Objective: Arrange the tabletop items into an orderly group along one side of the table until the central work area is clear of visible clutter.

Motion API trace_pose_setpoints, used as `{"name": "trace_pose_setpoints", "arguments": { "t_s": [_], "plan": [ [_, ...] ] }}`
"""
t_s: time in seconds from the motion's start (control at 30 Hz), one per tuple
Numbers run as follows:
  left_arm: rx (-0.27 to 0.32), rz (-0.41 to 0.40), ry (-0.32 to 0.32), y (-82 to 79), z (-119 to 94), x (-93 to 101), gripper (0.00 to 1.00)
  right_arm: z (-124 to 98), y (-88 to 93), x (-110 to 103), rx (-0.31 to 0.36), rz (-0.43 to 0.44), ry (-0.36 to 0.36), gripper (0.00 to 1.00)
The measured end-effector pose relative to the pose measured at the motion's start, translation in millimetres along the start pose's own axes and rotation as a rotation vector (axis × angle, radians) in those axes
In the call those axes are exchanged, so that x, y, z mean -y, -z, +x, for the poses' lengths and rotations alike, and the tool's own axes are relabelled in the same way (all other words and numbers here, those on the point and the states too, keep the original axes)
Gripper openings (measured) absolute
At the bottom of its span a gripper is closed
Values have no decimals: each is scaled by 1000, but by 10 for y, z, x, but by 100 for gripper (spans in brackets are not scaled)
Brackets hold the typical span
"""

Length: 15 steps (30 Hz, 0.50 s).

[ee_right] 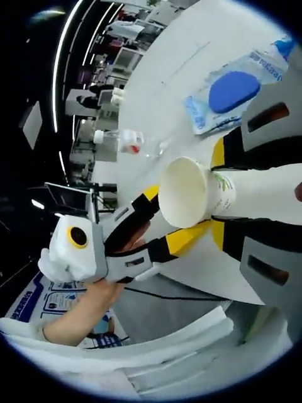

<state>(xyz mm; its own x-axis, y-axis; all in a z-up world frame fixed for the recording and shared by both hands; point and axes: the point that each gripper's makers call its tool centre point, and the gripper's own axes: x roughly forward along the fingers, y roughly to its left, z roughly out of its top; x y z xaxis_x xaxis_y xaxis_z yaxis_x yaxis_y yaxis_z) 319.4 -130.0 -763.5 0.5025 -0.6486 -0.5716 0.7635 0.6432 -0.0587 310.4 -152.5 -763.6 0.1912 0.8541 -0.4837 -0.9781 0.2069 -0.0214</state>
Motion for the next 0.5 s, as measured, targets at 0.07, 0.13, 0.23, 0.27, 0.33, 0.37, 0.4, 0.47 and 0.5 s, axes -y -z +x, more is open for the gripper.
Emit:
{"name": "trace_pose_setpoints", "arguments": {
  "t_s": [0.07,0.13,0.23,0.27,0.33,0.37,0.4,0.47,0.5],
  "plan": [
    [7,5,-13,-48,-2,-48,35,7,-42,60,6,-4,6,25],
    [15,2,-24,-84,-8,-98,35,11,-92,111,11,-15,15,24],
    [35,-20,-52,-161,-36,-203,35,32,-165,187,23,-24,29,23],
    [43,-27,-61,-180,-48,-238,35,40,-193,217,28,-22,33,22],
    [54,-47,-78,-209,-65,-310,35,66,-241,269,35,-23,34,22],
    [59,-51,-85,-220,-70,-337,35,84,-277,296,39,-32,36,21],
    [60,-55,-93,-230,-76,-375,35,95,-294,313,39,-35,38,21],
    [62,-53,-111,-267,-92,-431,35,122,-342,355,43,-48,40,21],
    [65,-50,-119,-284,-99,-458,35,132,-359,380,46,-50,43,21]
  ]
}}
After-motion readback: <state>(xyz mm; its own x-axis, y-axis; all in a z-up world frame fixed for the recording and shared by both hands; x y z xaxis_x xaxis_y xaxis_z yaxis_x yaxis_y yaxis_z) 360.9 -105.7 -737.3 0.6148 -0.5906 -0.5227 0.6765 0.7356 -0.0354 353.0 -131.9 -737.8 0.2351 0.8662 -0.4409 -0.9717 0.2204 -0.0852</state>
